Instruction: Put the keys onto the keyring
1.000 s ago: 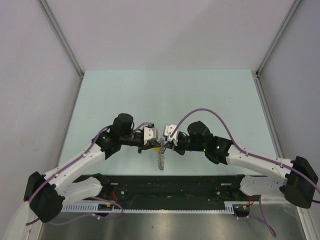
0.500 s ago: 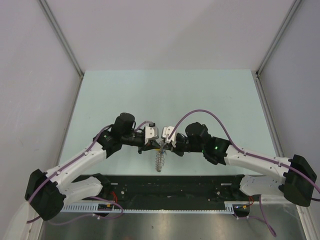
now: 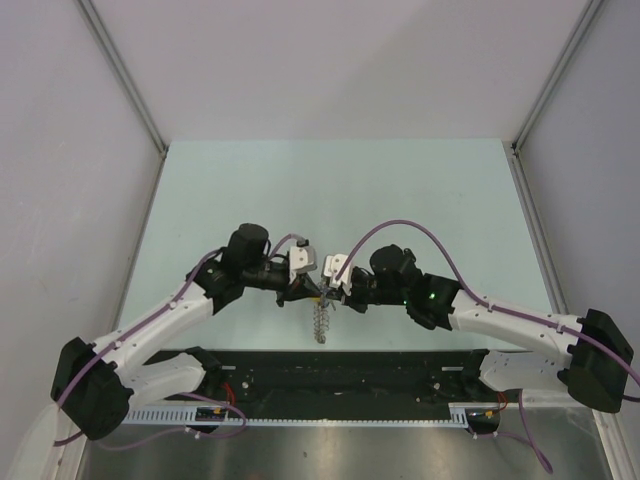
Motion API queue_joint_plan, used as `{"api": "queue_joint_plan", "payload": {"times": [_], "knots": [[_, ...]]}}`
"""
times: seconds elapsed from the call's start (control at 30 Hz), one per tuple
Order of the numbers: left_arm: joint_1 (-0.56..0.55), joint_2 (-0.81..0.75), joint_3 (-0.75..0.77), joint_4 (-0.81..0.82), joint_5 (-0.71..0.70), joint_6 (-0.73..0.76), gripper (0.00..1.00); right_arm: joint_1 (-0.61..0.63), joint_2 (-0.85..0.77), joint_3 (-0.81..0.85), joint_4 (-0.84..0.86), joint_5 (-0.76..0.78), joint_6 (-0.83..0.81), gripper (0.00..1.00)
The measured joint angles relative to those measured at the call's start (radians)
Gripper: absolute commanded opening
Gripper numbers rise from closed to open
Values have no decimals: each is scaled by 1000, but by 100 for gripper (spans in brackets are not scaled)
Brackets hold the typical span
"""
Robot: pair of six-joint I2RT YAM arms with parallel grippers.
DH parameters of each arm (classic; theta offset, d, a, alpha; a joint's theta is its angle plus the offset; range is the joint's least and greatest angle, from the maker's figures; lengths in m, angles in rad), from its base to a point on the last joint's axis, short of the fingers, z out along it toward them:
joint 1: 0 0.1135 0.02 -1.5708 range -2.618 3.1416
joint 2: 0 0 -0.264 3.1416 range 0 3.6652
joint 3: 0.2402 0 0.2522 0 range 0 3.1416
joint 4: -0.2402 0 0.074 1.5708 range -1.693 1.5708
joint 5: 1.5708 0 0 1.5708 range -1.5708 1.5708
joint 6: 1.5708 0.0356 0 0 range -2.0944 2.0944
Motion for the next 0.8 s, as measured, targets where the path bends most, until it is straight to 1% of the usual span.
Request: {"api": "queue_joint_plan", "payload": {"times": [0.27,0.4,0.57,0.7,0.8], "knots": [[51,-10,-4,84,30,-144,0,3,-3,18,-1,48,-24,0],[53,-44,-52,185,32,-236,0,7,-7,21,0,60,-26,0],[54,-116,-186,419,7,-408,0,11,-25,12,13,74,-21,0],[54,-166,-320,671,-51,-575,0,13,-54,-38,85,84,-3,0],[47,-168,-393,825,-101,-664,0,13,-62,-76,150,99,11,0]]}}
